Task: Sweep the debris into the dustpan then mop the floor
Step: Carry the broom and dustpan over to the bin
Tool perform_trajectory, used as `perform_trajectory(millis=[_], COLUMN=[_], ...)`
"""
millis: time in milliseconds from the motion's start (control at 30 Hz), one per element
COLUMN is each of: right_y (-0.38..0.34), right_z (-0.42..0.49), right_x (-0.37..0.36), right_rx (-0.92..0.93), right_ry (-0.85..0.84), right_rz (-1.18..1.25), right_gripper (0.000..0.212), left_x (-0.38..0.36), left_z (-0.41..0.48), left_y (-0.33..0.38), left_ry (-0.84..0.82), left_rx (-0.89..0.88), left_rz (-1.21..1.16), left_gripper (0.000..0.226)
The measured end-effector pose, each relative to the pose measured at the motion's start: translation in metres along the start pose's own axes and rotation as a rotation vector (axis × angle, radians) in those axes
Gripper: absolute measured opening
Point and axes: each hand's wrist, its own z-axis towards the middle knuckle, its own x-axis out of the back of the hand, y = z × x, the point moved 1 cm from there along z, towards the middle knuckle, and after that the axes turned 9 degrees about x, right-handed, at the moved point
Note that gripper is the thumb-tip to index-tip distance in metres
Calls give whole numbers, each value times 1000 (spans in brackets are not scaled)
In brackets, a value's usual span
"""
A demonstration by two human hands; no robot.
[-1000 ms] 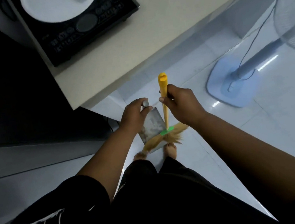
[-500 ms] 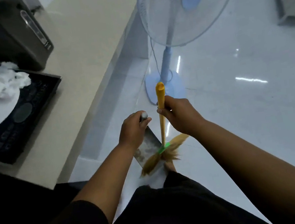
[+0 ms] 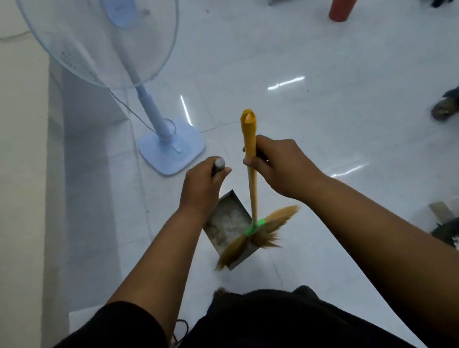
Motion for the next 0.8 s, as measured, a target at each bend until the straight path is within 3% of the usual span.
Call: perform_trajectory(millis=[233, 800], right_y=[51, 148], right_z=[-99, -379], right_x=[63, 173], right_rx=[-195, -561], right_ry=[97, 469], right_rz=[14, -102], right_gripper=[24, 19], left_x=[-94, -327], left_z=[-27, -157], left_y=[66, 232], left_ry=[-213, -633], left_rx=[-96, -437], left_rz=[-9, 141], left_gripper=[6, 13])
